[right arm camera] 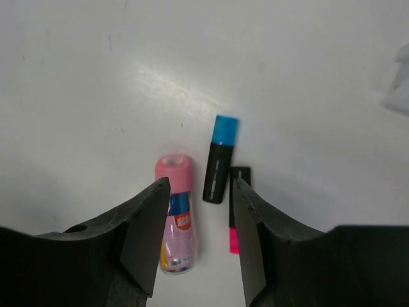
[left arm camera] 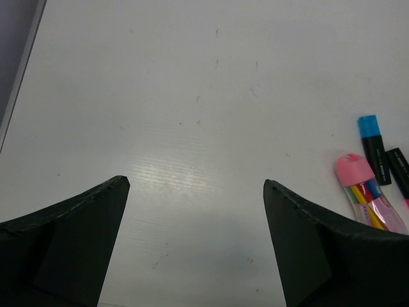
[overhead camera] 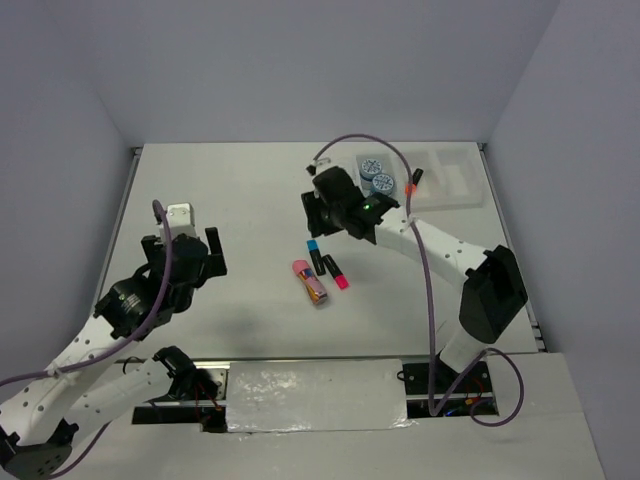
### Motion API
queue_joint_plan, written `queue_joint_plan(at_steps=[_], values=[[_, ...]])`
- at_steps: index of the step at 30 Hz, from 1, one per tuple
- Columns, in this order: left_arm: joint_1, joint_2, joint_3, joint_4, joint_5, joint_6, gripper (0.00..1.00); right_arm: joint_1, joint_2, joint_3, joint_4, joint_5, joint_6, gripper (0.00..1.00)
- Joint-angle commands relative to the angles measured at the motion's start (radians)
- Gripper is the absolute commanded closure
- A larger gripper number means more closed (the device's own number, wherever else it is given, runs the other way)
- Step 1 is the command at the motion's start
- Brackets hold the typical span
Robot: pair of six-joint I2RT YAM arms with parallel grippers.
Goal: Sort the stationery into containers
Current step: Pick up the pen from the center of the board.
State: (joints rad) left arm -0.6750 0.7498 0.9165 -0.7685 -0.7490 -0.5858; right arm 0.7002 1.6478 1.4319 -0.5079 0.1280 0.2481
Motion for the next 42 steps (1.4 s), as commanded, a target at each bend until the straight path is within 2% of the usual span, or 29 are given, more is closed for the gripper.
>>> queue_joint_plan(at_steps=[1,7,14,31,33,39,42], values=[[0.003,-0.047,0.002,0.049,-0.018,-0.008,0.01,0.010,0.015,-0.114,0.055,0.087,0.114,0.49],[0.002,0.003,0.010,0.037,0.000,-0.002,0.01,0.068,0.026,-0.177,0.020,0.130,0.143,0.50],[0.002,0.028,0.010,0.044,0.028,0.012,0.01,0.071,0.009,-0.312,0.055,0.075,0.149,0.48],[0.002,0.049,0.005,0.061,0.059,0.032,0.01,0.079,0.122,-0.317,0.085,0.050,0.115,0.48],[0.002,0.051,0.005,0.061,0.059,0.032,0.01,0.079,0.142,-0.317,0.088,0.061,0.114,0.50],[0.003,0.043,0.004,0.064,0.062,0.034,0.01,0.058,0.179,-0.344,0.094,0.093,0.115,0.65],[0.002,0.040,0.004,0.066,0.063,0.037,0.01,0.048,0.158,-0.370,0.104,0.085,0.102,0.82]])
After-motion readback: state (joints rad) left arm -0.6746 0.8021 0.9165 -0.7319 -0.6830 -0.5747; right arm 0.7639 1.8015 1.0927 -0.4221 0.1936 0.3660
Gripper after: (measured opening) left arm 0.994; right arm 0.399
